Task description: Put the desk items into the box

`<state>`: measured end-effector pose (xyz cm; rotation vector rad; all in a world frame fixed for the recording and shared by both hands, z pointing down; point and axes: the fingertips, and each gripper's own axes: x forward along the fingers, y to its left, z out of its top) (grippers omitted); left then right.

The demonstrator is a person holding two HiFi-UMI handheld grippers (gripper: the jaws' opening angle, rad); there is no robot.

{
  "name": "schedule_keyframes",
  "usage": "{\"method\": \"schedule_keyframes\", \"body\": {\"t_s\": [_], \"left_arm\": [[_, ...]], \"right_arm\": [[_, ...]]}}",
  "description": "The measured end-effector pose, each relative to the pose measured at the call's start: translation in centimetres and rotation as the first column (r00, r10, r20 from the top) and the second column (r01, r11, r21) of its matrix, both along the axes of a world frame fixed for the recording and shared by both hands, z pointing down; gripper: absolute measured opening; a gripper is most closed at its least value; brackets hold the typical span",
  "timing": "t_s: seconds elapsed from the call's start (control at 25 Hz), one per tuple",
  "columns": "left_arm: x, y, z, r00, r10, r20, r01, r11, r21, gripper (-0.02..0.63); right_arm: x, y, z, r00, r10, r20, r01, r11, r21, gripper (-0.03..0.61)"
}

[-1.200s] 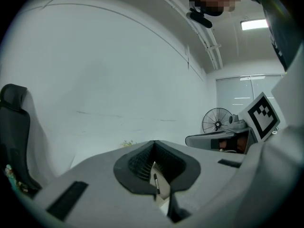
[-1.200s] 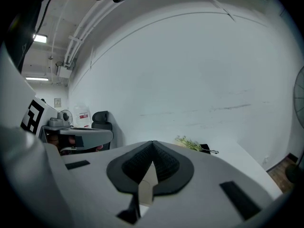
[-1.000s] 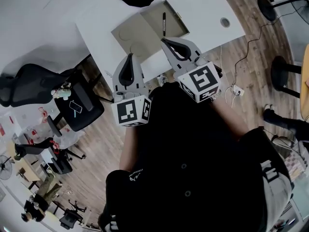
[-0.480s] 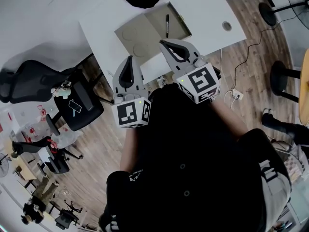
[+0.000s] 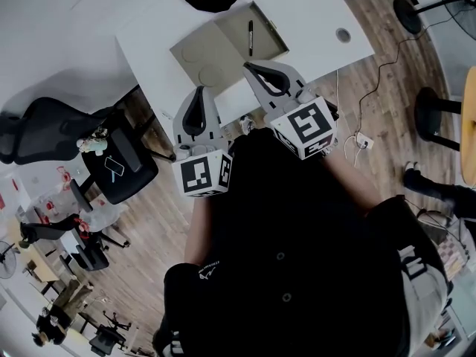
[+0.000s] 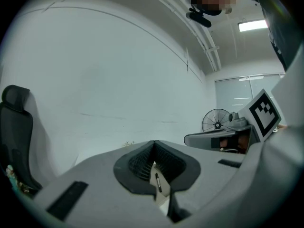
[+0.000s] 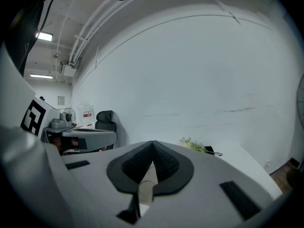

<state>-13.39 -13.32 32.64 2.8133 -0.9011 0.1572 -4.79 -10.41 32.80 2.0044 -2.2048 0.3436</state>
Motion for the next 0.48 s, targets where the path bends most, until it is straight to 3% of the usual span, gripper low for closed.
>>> {"method": "schedule_keyframes", "body": {"t_s": [0.48], "left_arm": [[-0.78, 0.25, -0.12, 1.0, -0.006, 0.006, 0.006, 1.0, 0.006, 0.008]], "right_arm": [[-0.61, 0.35, -0.2, 1.0, 0.005, 0.002, -0.005, 1.0, 0.006, -0.002]]}}
